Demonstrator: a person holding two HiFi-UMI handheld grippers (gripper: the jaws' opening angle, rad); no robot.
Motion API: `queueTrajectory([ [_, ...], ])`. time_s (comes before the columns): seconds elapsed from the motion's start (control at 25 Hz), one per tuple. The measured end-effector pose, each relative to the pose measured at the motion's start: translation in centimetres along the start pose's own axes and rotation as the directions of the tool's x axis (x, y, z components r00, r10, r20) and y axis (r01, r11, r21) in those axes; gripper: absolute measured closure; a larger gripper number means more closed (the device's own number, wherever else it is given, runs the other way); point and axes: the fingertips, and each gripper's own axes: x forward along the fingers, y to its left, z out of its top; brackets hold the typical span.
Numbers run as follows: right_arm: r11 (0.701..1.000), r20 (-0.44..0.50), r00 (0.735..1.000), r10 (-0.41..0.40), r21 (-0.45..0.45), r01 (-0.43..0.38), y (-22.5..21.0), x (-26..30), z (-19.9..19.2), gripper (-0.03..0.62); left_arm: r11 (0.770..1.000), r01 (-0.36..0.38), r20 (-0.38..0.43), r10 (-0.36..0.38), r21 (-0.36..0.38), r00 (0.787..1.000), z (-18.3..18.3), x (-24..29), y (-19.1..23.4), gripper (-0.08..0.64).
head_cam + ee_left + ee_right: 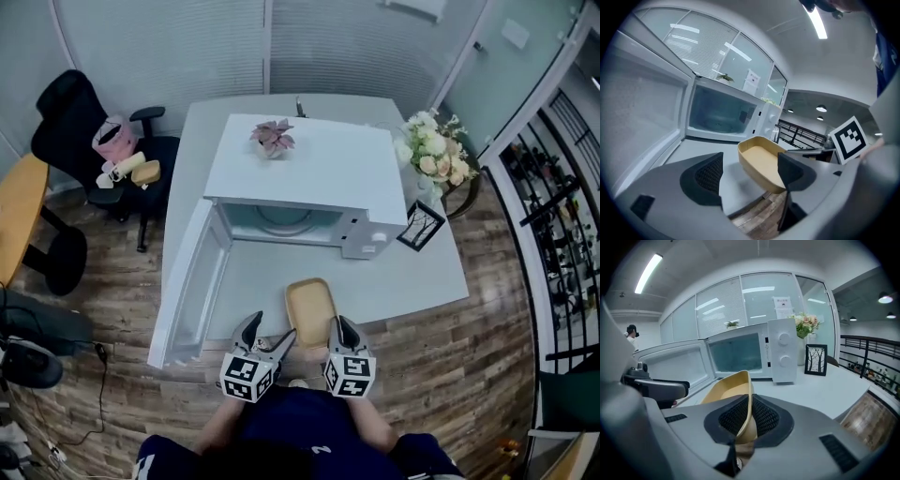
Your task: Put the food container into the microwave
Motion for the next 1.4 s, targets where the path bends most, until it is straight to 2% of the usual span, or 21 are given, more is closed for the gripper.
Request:
queueTrajectory([
  [0.24,0.999,0.004,0.999,-0.039,-0.008,0.039,0.1,3.5,2.6,0.557,0.996,0.080,0.009,-0.080,0.037,0.997,3.0,2.6,2.4,0.212],
  [0.48,0.996,0.003,0.997,-0.081,0.050,0.080,1.3,6.0,3.4,0.557,0.995,0.091,0.000,-0.091,0.050,0.996,4.2,3.4,5.2,0.209],
  [0.6,0.995,-0.016,0.996,-0.084,0.044,0.085,1.8,6.6,3.1,0.557,0.995,0.092,0.011,-0.093,0.034,0.996,4.7,3.6,6.2,0.208],
  [0.92,0.998,-0.012,0.999,-0.047,0.041,0.047,2.2,8.2,4.4,0.557,0.999,0.030,0.016,-0.030,-0.011,0.999,4.7,4.3,7.9,0.206],
  [1.12,0.999,-0.030,1.000,-0.007,0.034,0.008,1.4,8.9,5.3,0.557,1.000,-0.016,0.023,0.017,-0.013,1.000,5.7,4.9,8.2,0.206],
  [1.4,0.999,-0.004,0.999,0.037,0.011,-0.037,1.7,11.0,8.1,0.557,0.997,-0.081,0.019,0.081,-0.019,0.997,6.2,5.4,9.4,0.206],
])
